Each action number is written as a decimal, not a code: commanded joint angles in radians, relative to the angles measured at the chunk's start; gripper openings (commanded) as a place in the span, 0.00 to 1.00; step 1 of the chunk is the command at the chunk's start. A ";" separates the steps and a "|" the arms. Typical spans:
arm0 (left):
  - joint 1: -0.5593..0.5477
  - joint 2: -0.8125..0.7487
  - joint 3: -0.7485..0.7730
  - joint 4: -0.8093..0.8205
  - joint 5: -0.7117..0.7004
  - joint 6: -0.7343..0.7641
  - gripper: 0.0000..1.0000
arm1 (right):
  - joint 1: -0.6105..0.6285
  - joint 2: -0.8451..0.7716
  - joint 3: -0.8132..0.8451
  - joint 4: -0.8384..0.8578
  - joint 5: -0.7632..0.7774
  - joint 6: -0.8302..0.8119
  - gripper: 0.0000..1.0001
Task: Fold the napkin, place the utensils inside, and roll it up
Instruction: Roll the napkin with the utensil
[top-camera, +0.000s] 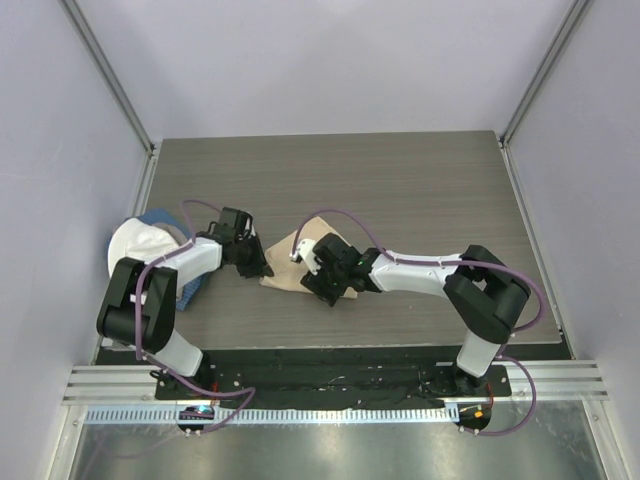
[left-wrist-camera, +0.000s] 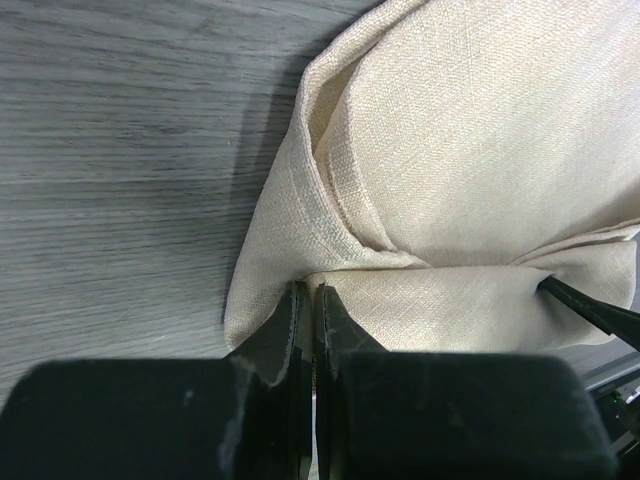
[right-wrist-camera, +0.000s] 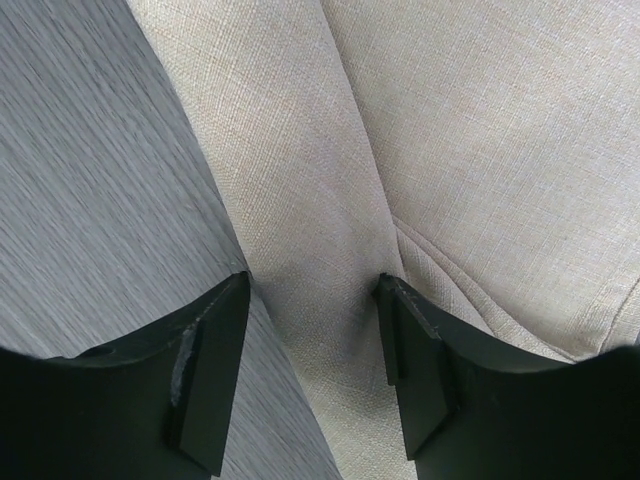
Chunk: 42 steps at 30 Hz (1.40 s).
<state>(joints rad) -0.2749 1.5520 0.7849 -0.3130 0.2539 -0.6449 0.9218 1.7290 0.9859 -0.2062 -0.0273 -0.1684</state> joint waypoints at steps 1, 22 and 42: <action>0.002 0.034 0.043 -0.064 -0.010 0.033 0.00 | 0.005 0.008 0.032 -0.044 0.010 0.017 0.64; 0.002 0.100 0.091 -0.109 0.030 0.047 0.00 | 0.074 0.115 0.195 0.097 -0.037 -0.206 0.67; 0.005 0.053 0.135 -0.098 -0.027 0.064 0.14 | -0.035 0.250 0.257 -0.111 -0.344 -0.143 0.35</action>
<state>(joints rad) -0.2726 1.6352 0.8814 -0.4095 0.2840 -0.5976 0.8989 1.9450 1.2369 -0.2195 -0.2535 -0.3477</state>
